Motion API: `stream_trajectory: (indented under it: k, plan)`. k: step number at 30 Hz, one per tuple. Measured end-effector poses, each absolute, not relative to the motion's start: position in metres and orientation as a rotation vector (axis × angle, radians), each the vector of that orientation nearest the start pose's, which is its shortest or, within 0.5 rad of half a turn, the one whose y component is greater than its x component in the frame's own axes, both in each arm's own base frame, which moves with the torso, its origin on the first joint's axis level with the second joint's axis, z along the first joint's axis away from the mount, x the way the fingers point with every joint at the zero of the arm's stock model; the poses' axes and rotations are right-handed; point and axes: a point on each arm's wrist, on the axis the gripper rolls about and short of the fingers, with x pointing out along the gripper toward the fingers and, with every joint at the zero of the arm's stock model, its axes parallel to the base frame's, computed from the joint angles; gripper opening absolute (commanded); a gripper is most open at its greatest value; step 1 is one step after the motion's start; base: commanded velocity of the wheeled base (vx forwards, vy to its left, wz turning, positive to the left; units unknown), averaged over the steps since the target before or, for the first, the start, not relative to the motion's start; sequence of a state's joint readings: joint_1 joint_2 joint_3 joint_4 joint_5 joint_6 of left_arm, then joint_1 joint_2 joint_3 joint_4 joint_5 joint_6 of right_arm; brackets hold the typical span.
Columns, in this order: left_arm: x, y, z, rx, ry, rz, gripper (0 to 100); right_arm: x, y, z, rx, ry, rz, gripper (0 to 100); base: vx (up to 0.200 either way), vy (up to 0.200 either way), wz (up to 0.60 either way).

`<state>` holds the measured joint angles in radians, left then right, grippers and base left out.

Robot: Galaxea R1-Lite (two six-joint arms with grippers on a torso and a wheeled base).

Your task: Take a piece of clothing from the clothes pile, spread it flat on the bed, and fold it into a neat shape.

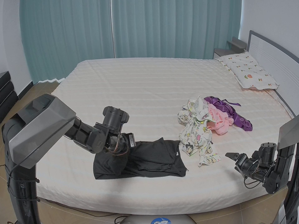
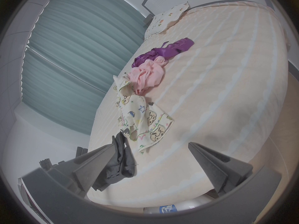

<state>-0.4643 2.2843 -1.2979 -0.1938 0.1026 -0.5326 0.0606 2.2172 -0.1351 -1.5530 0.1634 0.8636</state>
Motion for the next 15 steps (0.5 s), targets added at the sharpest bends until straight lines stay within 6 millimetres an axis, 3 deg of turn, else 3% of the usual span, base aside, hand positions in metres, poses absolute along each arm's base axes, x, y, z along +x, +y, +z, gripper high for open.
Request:
stream_trajectory:
  k: [4, 15]
  plan:
    - [0.39, -0.206, 0.047, -0.284, 0.836, -0.145, 0, 0.248, 0.019, -0.002, 0.866, 0.595, -0.024, 100, 0.0, -0.2, 0.0]
    - [0.402, -0.248, 0.043, -0.33, 0.877, -0.158, 0, 0.249, 0.019, -0.004, 0.865, 0.601, -0.027, 100, 0.0, 0.0, 0.0]
